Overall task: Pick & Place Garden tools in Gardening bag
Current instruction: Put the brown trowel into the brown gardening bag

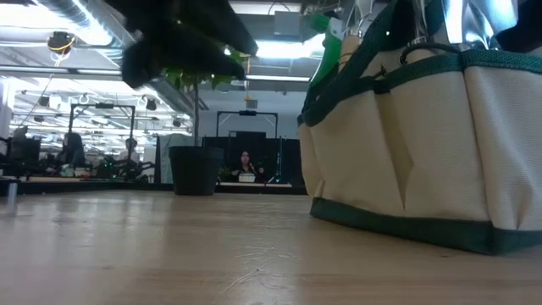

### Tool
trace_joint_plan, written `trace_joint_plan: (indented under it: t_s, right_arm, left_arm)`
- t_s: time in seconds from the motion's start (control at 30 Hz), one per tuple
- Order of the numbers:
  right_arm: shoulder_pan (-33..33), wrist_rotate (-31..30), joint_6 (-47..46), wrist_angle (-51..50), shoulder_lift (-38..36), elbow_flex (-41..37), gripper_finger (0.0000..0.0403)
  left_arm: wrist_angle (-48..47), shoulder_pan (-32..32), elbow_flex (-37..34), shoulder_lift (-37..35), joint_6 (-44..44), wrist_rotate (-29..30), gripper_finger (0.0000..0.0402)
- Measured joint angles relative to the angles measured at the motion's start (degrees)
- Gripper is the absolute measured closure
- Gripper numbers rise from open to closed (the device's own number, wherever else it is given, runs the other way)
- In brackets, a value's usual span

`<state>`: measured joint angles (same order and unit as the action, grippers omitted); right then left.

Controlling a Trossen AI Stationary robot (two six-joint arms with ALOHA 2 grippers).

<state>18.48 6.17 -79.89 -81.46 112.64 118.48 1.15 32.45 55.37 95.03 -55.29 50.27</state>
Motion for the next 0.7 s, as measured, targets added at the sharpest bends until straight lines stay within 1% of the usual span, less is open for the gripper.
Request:
trace_joint_plan:
  t_s: [0.13, 0.23, 0.3, 0.33, 0.4, 0.5, 0.6, 0.7]
  right_arm:
    - [0.0, 0.0, 0.0, -0.1, 0.0, 0.0, 0.0403]
    - [0.0, 0.0, 0.0, -0.2, 0.0, 0.0, 0.0403]
    - [0.2, 0.0, -0.1, -0.3, 0.0, 0.0, 0.0403]
    - [0.3, 0.1, -0.1, -0.4, 0.0, 0.0, 0.0403]
    - [0.4, 0.5, -0.2, -0.5, 0.0, 0.0, 0.0403]
    - [0.4, 1.3, -0.4, -1.0, 0.0, 0.5, 0.0403]
    - [0.4, 1.4, -0.4, -2.1, 0.1, 3.1, 0.0403]
    - [0.3, 0.8, -0.5, -4.3, 0.1, 6.6, 0.0403]
  left_arm:
    - [7.3, -4.3, -0.4, 3.3, -1.6, -9.1, 0.0277]
    - [21.3, -6.5, -2.6, 5.4, -0.8, -14.1, 0.0298]
    - [28.1, -7.4, -4.5, 5.5, -0.6, -15.6, 0.0314]
    - [29.4, -7.7, -5.1, 5.4, -0.8, -15.7, 0.0320]
    - [28.7, -8.0, -6.5, 4.5, -0.9, -15.7, 0.0329]
    - [28.7, -8.0, -8.3, 2.9, -1.0, -15.6, 0.0332]
    - [28.7, -7.7, -9.5, 2.4, -1.3, -15.3, 0.0329]
    - [28.7, -7.8, -10.5, 2.4, -4.1, -15.8, 0.0325]
